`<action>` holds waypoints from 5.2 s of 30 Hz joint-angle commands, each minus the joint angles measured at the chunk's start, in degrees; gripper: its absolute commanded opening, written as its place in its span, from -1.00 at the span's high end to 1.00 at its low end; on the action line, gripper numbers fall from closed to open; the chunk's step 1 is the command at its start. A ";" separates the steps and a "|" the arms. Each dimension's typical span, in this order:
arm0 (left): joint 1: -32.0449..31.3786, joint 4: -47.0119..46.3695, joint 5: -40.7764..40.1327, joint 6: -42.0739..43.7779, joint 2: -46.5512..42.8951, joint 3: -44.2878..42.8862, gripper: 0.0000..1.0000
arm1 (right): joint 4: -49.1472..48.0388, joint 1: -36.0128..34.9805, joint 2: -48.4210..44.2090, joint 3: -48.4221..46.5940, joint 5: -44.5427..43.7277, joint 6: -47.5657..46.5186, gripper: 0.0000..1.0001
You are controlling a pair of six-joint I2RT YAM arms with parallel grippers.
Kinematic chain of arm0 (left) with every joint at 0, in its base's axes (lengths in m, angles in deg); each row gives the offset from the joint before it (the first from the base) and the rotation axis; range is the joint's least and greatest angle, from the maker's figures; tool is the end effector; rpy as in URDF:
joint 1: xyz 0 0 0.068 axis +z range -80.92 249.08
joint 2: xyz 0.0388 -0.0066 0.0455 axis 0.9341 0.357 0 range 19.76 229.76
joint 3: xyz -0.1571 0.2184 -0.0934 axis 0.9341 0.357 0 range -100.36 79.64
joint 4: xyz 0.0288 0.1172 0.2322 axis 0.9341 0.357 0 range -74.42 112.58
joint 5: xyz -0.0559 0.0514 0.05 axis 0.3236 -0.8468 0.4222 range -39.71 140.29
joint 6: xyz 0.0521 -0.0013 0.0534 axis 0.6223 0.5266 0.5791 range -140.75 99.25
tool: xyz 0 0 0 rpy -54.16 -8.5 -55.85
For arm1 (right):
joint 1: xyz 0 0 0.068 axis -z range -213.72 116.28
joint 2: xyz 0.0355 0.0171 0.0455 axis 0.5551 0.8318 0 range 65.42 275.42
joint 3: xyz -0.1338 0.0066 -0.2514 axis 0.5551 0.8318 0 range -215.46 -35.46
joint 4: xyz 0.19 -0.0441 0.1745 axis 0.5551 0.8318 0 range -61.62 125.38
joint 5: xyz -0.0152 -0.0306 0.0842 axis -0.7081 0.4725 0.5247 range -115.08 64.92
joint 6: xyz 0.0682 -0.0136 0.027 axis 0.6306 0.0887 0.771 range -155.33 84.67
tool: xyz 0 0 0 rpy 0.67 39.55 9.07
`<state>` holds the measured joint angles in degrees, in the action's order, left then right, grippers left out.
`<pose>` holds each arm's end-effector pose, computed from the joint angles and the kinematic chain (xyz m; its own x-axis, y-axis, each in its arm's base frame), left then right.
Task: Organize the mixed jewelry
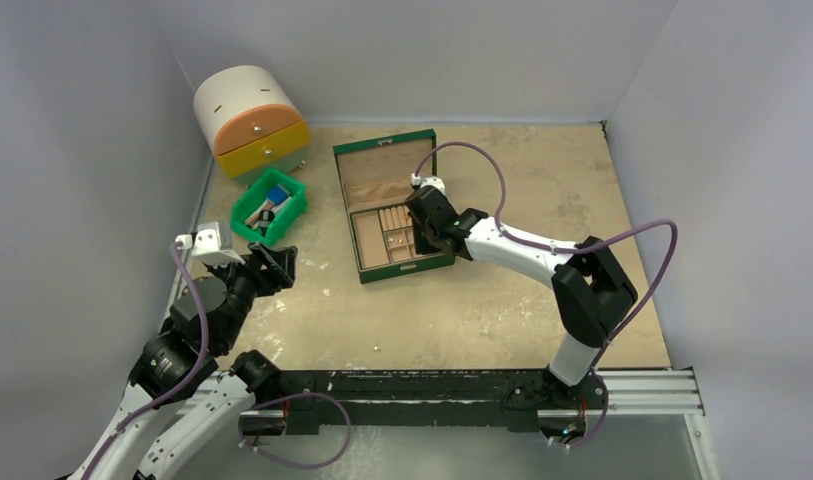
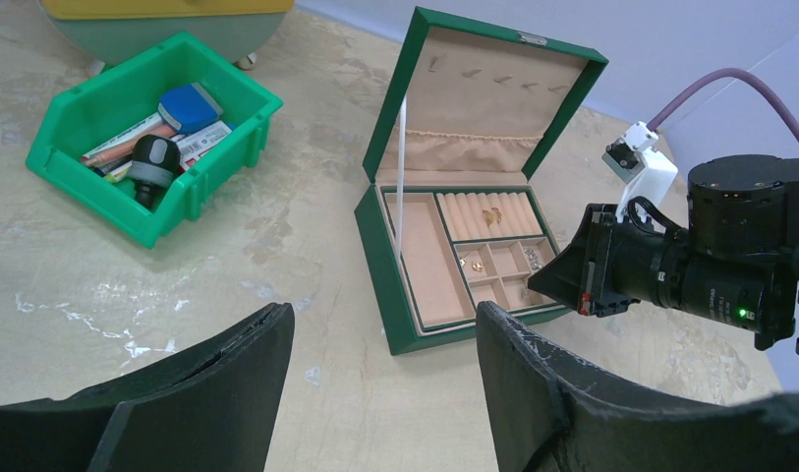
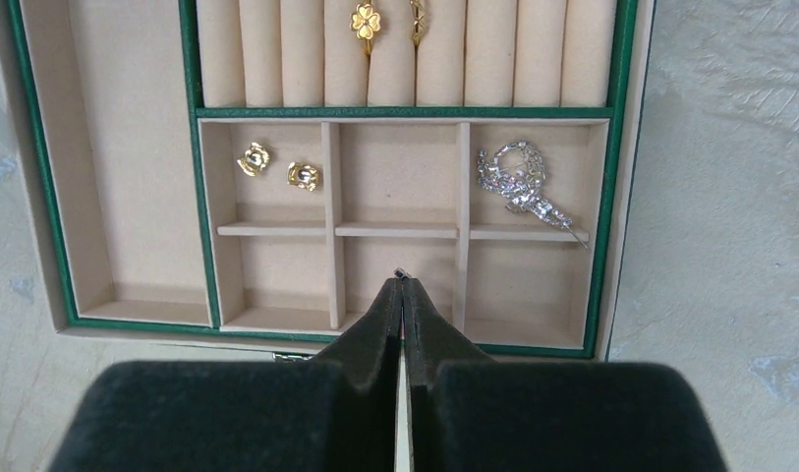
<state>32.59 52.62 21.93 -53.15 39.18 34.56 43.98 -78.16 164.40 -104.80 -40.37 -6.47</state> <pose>0.0829 -0.0244 0.3402 -0.2137 -0.4284 -0.8780 0.0407 0.8940 -0.4461 0.2975 0.2687 0.2220 -0.7059 -0.0402 -0.7071 -0.2308 0.9570 0.1760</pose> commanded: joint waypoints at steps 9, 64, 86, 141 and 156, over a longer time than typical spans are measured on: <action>0.29 -2.06 -0.30 -0.75 -0.51 0.08 -0.36 | 0.78 0.23 -3.29 -0.31 -0.80 1.41 0.61; 0.83 -2.41 0.76 -0.42 -0.61 0.28 -0.36 | 0.02 -30.66 3.31 5.26 4.98 14.90 0.32; 0.84 -2.40 0.67 -0.45 -0.67 0.33 -0.36 | 1.36 -30.72 6.17 3.64 4.74 15.07 0.44; 0.98 -2.50 0.98 -0.37 -0.09 0.30 -0.36 | 3.26 -7.96 -11.98 2.59 -6.73 1.56 1.00; 1.25 -2.41 0.61 -0.50 -0.17 0.32 -0.36 | -2.90 0.17 -1.95 -0.76 1.47 1.01 1.00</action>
<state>33.44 52.60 22.63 -53.13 38.98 34.56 44.37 -78.84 161.89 -103.36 -41.79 -5.40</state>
